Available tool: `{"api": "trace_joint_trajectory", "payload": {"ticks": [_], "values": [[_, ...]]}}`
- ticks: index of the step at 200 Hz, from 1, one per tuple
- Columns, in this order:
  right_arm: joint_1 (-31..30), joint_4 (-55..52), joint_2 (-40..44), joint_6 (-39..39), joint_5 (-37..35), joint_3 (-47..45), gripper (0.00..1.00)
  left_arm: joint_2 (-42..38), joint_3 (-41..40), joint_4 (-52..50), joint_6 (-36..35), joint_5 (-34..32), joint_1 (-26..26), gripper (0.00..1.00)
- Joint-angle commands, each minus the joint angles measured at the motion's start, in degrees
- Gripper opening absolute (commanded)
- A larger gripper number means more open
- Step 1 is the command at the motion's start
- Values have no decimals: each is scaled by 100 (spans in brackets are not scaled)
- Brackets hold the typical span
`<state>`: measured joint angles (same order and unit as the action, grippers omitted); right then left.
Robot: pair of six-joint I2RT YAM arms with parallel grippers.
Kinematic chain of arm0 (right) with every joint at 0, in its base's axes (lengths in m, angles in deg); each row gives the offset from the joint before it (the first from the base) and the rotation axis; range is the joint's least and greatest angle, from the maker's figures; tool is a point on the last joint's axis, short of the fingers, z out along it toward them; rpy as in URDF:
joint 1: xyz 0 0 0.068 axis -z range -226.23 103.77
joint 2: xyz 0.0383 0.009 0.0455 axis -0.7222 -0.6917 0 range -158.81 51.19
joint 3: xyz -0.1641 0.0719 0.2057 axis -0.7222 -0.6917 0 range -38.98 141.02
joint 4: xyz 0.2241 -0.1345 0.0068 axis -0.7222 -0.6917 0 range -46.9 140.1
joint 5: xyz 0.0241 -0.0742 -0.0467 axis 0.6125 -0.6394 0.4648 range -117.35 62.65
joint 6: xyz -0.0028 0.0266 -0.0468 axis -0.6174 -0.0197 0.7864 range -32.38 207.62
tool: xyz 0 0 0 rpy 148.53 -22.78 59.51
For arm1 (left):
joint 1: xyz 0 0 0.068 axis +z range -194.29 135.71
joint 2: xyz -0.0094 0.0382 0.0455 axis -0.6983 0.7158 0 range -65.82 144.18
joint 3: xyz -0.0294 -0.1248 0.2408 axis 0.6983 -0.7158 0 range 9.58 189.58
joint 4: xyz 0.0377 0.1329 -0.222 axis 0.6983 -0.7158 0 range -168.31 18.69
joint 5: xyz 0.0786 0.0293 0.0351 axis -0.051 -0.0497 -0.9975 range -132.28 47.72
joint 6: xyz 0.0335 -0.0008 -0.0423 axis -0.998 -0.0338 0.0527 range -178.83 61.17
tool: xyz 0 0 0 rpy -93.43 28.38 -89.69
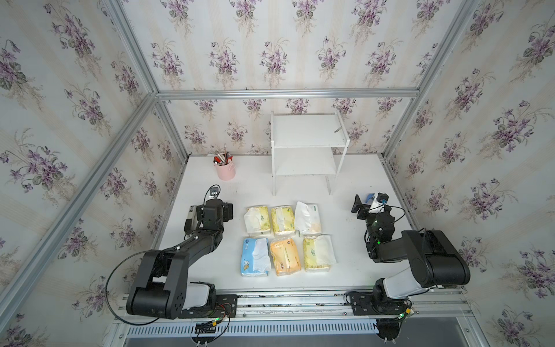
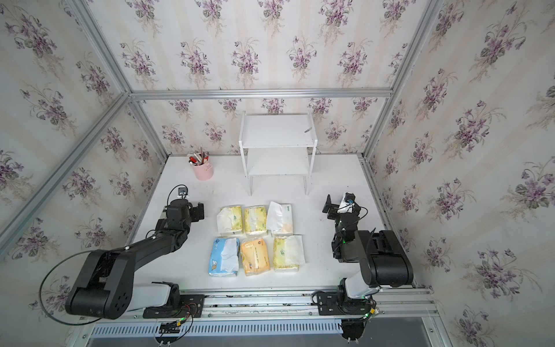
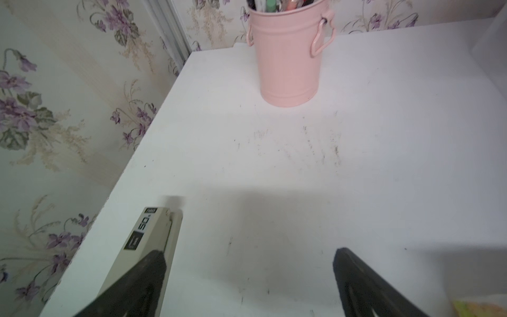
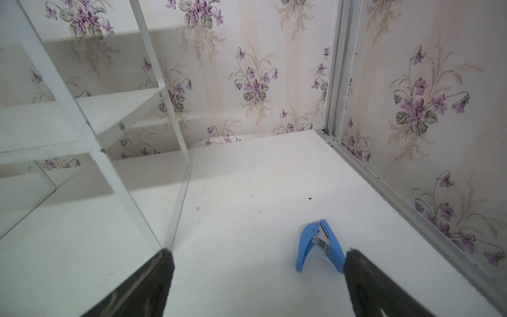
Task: Remove the tissue boxes from the shelf
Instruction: Reset both arms
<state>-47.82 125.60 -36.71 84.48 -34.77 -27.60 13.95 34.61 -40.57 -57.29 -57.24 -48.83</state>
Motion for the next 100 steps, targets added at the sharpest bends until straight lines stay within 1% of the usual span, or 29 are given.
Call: {"api": "trace_joint_trajectory", "payload": {"ticks": [1,9,19,29,40,49,58,67,100], "values": [[-8,-45,-16,24,85,5,100,718,-276,1807,-332,511,150,99],[-6,-86,5,15,84,26,100,703,-282,1802,-318,523,155,99],[-4,-50,-2,21,88,14,100,508,-70,1015,-201,534,162,99],[-9,-45,-2,24,88,10,100,670,-43,1245,-273,471,172,99],[-9,-45,8,24,83,5,100,554,16,927,-196,511,180,99],[-9,-45,2,26,86,10,100,634,-22,1142,-248,490,181,99],[-6,-45,6,24,88,-2,100,579,18,949,-204,511,181,99],[-14,-45,7,31,85,-3,100,618,-11,1097,-232,500,181,99],[-17,-45,2,41,98,10,100,609,-5,1041,-233,504,187,99]]}}
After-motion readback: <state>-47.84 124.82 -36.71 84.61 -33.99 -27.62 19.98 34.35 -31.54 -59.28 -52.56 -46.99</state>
